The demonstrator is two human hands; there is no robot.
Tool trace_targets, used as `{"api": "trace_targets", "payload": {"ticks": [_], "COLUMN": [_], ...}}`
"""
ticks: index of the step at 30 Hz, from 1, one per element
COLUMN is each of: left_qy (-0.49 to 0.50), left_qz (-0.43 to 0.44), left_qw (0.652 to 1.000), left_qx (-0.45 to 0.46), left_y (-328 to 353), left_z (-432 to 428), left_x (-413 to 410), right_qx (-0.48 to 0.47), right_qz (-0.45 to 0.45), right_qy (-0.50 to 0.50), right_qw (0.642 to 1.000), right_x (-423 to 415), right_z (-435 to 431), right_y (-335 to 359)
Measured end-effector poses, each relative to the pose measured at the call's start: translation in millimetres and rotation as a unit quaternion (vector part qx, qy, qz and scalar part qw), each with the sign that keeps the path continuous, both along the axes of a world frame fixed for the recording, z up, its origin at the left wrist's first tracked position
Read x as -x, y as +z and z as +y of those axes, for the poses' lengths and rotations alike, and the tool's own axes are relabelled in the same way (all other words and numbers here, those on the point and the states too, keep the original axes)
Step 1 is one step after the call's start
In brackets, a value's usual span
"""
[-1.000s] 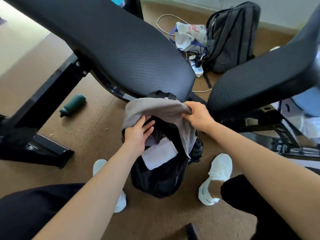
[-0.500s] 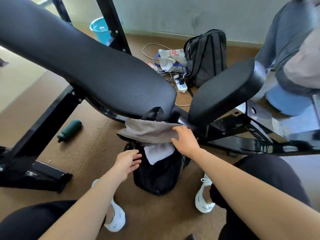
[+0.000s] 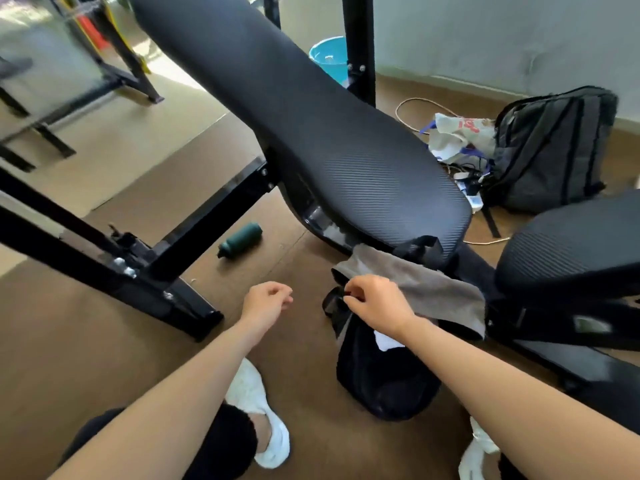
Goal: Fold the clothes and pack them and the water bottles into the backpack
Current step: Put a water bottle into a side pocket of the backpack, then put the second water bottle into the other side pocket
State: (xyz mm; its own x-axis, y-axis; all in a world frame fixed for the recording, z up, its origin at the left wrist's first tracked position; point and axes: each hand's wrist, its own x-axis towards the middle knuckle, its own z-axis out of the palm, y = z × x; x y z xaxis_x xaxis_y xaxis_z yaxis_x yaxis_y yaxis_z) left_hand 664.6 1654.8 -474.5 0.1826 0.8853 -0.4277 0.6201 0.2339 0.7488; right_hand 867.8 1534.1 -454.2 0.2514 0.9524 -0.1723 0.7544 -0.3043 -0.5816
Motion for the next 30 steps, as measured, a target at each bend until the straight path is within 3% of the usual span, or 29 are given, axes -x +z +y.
{"api": "trace_targets", "payload": {"ticks": [6, 13, 19, 23, 27, 30], "left_qy": [-0.012, -0.036, -0.063, -0.137, -0.144, -0.128], "left_qz": [0.094, 0.137, 0.256, 0.342, 0.386, 0.368], "left_qw": [0.994, 0.988, 0.957, 0.925, 0.906, 0.920], "left_qx": [-0.058, -0.058, -0.118, -0.094, -0.095, -0.043], "left_y": [-66, -181, -264, -303, -325, -337], "left_z": [105, 232, 318, 347, 347, 335], "left_x": [39, 59, 70, 70, 73, 79], "right_qx": [0.037, 0.090, 0.117, 0.111, 0.084, 0.090], "right_qz": [0.044, 0.151, 0.063, -0.029, -0.148, -0.174], "right_qy": [0.057, 0.038, 0.088, 0.140, 0.191, 0.201], "right_qw": [0.997, 0.984, 0.987, 0.984, 0.967, 0.960], "right_x": [41, 82, 87, 86, 82, 88], "right_z": [125, 251, 325, 363, 387, 390], "right_y": [-67, -189, -275, -306, -322, -327]}}
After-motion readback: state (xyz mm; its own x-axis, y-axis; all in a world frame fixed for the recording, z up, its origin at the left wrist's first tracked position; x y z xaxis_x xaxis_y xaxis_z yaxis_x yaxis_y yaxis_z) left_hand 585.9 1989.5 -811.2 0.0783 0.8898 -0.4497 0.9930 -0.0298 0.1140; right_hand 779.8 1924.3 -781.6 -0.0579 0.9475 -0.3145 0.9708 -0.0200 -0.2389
